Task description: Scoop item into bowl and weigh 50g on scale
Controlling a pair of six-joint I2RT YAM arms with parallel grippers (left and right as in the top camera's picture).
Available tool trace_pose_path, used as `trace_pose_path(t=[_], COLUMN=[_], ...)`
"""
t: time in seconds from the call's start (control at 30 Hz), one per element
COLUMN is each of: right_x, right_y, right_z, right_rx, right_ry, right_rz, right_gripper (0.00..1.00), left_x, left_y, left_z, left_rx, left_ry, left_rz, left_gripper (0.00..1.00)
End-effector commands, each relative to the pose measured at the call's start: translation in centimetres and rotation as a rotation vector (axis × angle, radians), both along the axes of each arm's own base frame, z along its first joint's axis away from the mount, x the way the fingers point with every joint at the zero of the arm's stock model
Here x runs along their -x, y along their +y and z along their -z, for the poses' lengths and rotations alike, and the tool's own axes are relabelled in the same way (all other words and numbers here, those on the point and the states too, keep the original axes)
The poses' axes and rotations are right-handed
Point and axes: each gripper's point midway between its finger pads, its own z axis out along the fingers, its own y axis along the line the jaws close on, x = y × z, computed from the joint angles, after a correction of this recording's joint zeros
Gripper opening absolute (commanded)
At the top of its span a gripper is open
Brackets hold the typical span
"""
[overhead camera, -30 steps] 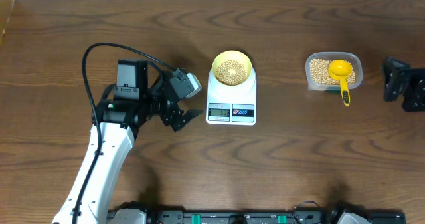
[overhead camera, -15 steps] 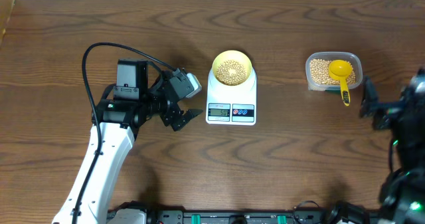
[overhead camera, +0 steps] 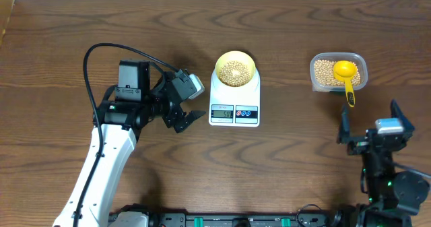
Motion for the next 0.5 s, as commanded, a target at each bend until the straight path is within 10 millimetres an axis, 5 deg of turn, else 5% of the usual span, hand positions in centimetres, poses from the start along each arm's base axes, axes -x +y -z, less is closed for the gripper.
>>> trace_pose_path(t=[0.0,0.47], right_x=[0.4,0.2], right_y=[0.1,0.2], right_z=[1.2,6.0], right_rx=[-0.013,-0.042], right_ry=[-0.015,-0.031], right_rz=[0.018,0.023], right_gripper=[0.99,0.99], left_x=[-0.7,-0.7], left_y=[0.1,0.1], left_z=[-1.0,-1.0], left_rx=[-0.008,-0.008], left_ry=[-0.038,-0.038], left_rz=[0.005,0.005], left_gripper=[0.93,0.93])
